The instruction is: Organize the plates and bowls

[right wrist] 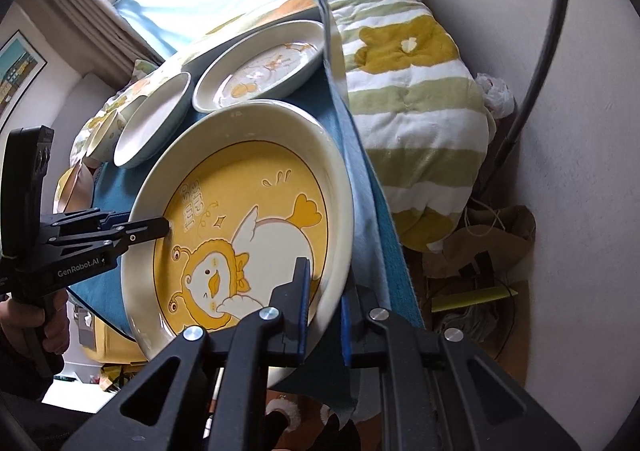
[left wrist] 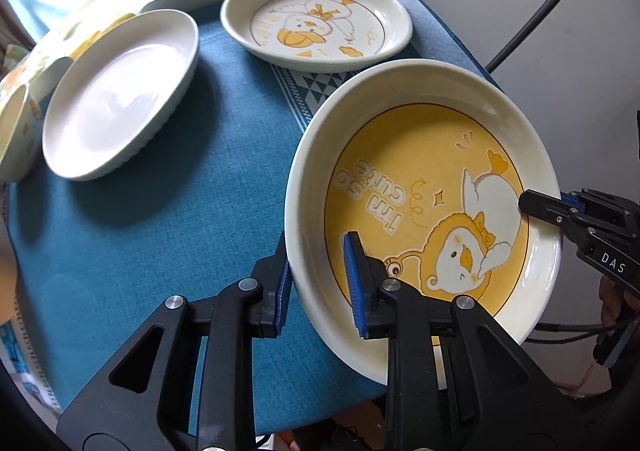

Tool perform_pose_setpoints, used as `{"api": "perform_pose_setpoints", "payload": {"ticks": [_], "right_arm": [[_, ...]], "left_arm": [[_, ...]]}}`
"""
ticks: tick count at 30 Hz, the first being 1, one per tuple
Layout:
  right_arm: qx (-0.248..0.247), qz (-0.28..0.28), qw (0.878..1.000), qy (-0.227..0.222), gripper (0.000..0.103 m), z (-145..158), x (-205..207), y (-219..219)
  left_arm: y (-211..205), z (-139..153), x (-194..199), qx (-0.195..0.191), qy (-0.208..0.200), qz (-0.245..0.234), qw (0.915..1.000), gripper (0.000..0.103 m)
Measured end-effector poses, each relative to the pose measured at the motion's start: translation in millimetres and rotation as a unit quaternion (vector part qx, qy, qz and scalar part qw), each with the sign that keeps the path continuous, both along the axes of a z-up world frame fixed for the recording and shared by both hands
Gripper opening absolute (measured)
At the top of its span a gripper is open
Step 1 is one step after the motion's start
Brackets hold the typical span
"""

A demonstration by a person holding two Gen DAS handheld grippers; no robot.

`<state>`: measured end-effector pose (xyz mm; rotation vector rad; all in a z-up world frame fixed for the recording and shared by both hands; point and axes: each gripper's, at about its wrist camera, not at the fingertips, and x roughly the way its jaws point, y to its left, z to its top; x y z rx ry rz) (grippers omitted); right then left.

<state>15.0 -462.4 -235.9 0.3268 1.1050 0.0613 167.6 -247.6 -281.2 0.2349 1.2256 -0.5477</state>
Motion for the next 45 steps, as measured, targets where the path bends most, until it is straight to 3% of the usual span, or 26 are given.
{"api": "perform_pose_setpoints", "payload": {"ticks": [7, 18, 27, 32, 40, 45], "right_arm": [[-0.005, 0.029, 0.999, -0.013, 0.012, 23.4, 17.5, 28.9], [0.010, 0.084, 0.996, -0.033, 0.012, 47.6, 54.7, 134.3], [0.024, 0.131, 0.991, -0.009, 0.012, 23.9, 80.9, 226.0], [0.025, 0.149, 0.989, 0.008, 0.012, 4.6, 89.9, 263.3], [0.012, 0.159, 0.987, 0.014, 0.012, -18.0, 99.7, 290.1], [0.014, 0.155, 0.988, 0.011, 0.012, -24.2, 101.3, 288.5]], "left_arm": [[46.6, 30.1, -4.7, -0.023, -0.020, 0.037, 0.9988, 0.022], [177.0, 68.2, -9.0, -0.015, -0.048, 0.090, 0.9946, 0.022], [284.5, 49.4, -9.7, 0.001, -0.026, 0.134, 0.9906, 0.022], [319.1, 24.6, -5.0, 0.004, -0.008, 0.151, 0.9885, 0.022], [347.7, -3.2, 2.7, -0.005, -0.001, 0.163, 0.9866, 0.022], [345.2, -2.5, 5.2, -0.009, -0.018, 0.163, 0.9864, 0.022]]}}
